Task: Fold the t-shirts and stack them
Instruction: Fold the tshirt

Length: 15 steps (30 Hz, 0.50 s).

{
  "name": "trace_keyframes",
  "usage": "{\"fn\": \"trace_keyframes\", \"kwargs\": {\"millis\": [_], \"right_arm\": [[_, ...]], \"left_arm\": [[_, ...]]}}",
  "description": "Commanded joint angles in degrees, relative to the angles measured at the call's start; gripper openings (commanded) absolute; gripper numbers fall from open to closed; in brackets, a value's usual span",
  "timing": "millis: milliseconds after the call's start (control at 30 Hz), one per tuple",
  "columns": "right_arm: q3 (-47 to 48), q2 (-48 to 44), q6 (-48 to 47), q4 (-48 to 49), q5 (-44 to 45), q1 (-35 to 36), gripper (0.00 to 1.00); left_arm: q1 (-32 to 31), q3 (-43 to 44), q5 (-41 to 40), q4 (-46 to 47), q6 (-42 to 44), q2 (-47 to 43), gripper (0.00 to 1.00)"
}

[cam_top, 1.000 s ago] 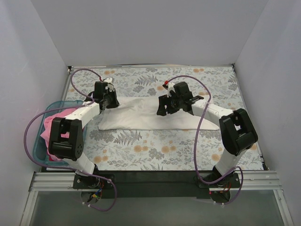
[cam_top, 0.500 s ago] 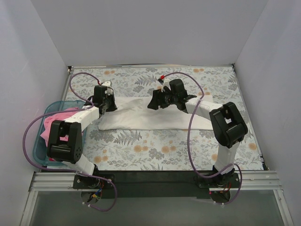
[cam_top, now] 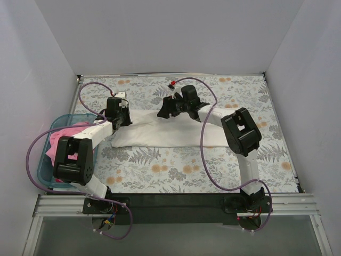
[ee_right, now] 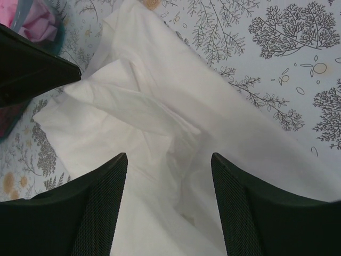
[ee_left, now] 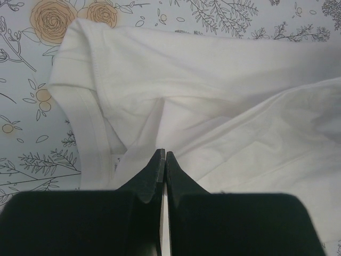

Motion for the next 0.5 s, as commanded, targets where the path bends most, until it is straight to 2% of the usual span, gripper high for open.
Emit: {"fn": "trace_keyframes", "kwargs": {"millis": [0,200,333,433,467], "right_arm": [[3.87,2.55,-0.55,2.64,-0.40,0.27,0.59],[7.38,5.81,-0.46,2.46,-0.39,0.27,0.58],[9.14,7.66,-0.73,2.29,-2.15,0.27,0.51],[10.20,8.36,-0.99,2.03,-2.94,0.27,0.41],[10.20,8.45,-1.08,2.03,-3.12,0.27,0.30]], "left_arm": [[-0.15,0.02,-1.72,1.01,1.00,-2.03,0.00],[-0.15,0.20,-1.63,0.93,1.00,-1.86,0.00],[-0.15,0.29,-1.37,1.02,1.00,-1.51,0.00],[-0.15,0.46,-1.37,1.01,1.00,-1.51,0.00],[-0.15,0.38,-1.37,1.10,1.00,-1.68,0.00]]}}
